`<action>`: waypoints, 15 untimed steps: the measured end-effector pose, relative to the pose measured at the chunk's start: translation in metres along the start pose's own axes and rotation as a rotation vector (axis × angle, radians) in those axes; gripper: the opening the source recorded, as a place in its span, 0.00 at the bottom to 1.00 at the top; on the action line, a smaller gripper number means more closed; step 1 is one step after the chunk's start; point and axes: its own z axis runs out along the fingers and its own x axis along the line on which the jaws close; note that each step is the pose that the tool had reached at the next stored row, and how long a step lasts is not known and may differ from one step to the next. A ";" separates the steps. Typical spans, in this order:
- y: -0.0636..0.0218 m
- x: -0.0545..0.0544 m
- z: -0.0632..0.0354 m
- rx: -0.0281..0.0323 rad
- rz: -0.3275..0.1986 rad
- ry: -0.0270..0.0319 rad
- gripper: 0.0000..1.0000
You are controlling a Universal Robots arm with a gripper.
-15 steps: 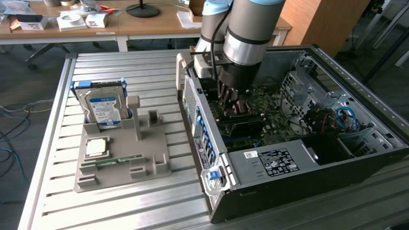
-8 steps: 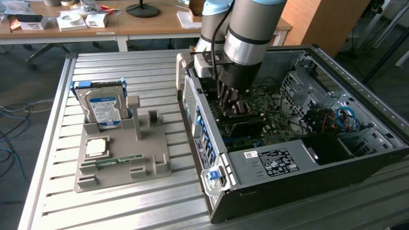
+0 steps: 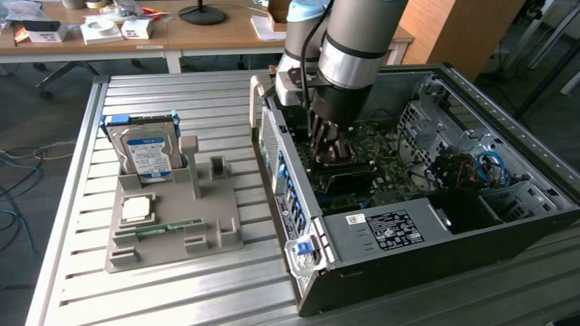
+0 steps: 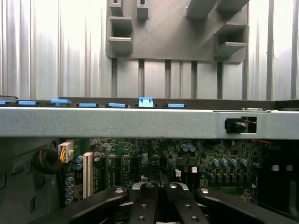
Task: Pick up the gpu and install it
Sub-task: 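Press down on the gpu until it lock into place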
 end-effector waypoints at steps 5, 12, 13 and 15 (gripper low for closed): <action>0.0000 0.000 -0.0003 -0.0001 0.000 0.0001 0.11; 0.0045 0.000 -0.0002 -0.0001 0.000 0.0002 0.11; 0.0054 0.000 -0.0001 -0.0001 0.000 0.0001 0.11; 0.0074 0.000 -0.0001 -0.0001 0.000 0.0001 0.11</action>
